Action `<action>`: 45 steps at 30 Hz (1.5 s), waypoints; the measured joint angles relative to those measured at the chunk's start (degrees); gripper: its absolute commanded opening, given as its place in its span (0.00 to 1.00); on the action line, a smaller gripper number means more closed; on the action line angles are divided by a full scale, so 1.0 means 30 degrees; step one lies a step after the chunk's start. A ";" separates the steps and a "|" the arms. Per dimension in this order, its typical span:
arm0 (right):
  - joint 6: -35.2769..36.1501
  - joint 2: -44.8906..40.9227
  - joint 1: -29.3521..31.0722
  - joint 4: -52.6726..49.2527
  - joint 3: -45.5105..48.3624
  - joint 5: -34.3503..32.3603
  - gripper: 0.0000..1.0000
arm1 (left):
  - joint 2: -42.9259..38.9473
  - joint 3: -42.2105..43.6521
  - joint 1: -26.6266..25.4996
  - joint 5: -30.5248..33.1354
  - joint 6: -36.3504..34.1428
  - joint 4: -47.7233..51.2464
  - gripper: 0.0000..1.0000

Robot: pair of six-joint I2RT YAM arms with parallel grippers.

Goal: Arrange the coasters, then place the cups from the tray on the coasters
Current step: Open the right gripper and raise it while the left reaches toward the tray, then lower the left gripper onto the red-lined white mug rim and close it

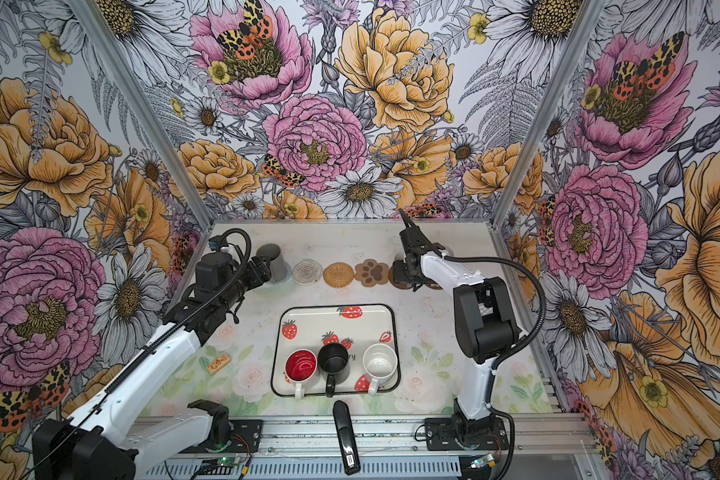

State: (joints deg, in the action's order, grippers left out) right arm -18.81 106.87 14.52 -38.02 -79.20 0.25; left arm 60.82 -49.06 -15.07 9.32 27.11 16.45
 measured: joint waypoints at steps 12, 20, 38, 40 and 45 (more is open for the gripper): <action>-0.1100 -0.6448 0.0423 0.0146 0.2805 -0.1596 0.69 | -0.0138 0.0036 -0.0007 0.0000 0.0109 0.0007 0.82; -0.2353 -1.0557 0.1872 0.2091 0.3213 -0.3694 0.67 | -0.0131 0.0036 -0.0386 0.0029 0.0423 0.0007 0.80; -0.5391 -1.2859 0.3053 0.9865 0.7861 -0.2463 0.63 | 0.1603 -0.4619 -0.6965 0.2025 0.0342 0.5180 0.77; -0.5413 -1.2859 0.3053 1.0178 0.7890 -0.2193 0.64 | 0.1399 -0.5340 -0.8211 0.2404 0.0350 0.6579 0.76; -0.5435 -1.3041 0.3045 1.0746 0.8480 -0.1996 0.64 | 0.0313 -0.5901 -1.0535 0.2769 0.0758 1.0411 0.74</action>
State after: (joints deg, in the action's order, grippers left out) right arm -35.11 67.75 23.66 -5.78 -53.76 -5.74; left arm 61.76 -66.76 -46.68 17.63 29.39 47.68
